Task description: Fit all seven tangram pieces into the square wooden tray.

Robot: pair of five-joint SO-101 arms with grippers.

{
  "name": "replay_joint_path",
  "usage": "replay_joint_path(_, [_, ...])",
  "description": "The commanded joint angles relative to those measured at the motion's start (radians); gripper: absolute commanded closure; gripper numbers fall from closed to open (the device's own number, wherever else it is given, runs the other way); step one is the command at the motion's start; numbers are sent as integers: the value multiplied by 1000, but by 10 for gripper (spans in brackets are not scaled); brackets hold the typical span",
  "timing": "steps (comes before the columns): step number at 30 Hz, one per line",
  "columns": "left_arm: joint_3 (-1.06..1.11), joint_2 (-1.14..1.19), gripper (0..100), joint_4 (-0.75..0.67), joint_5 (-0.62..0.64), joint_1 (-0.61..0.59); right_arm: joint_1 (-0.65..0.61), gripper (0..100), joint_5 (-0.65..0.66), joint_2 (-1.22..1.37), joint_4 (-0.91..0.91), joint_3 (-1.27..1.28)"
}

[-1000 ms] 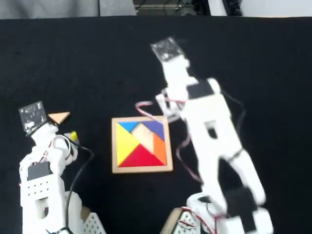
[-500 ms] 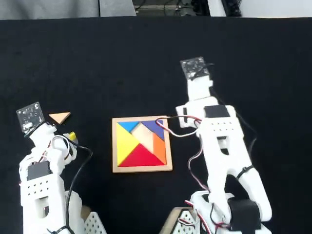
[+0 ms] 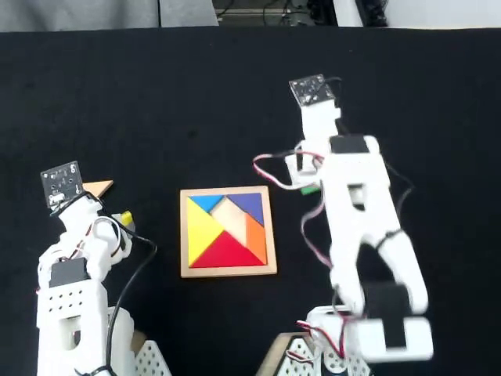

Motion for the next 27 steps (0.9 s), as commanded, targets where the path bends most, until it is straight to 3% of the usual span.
replay_joint_path(1, [-19,-14,785,5,5,10,9,692,20,166,15,-154])
replay_joint_path(8, [-19,-14,785,5,5,10,9,698,20,410,18,-318])
replay_joint_path(17, [-19,-14,785,5,5,10,26,702,21,475,17,-337])
replay_joint_path(23, [-18,-14,785,5,5,10,26,848,23,476,15,-331])
replay_joint_path(27, [-18,-14,785,5,5,10,26,867,23,472,17,-331])
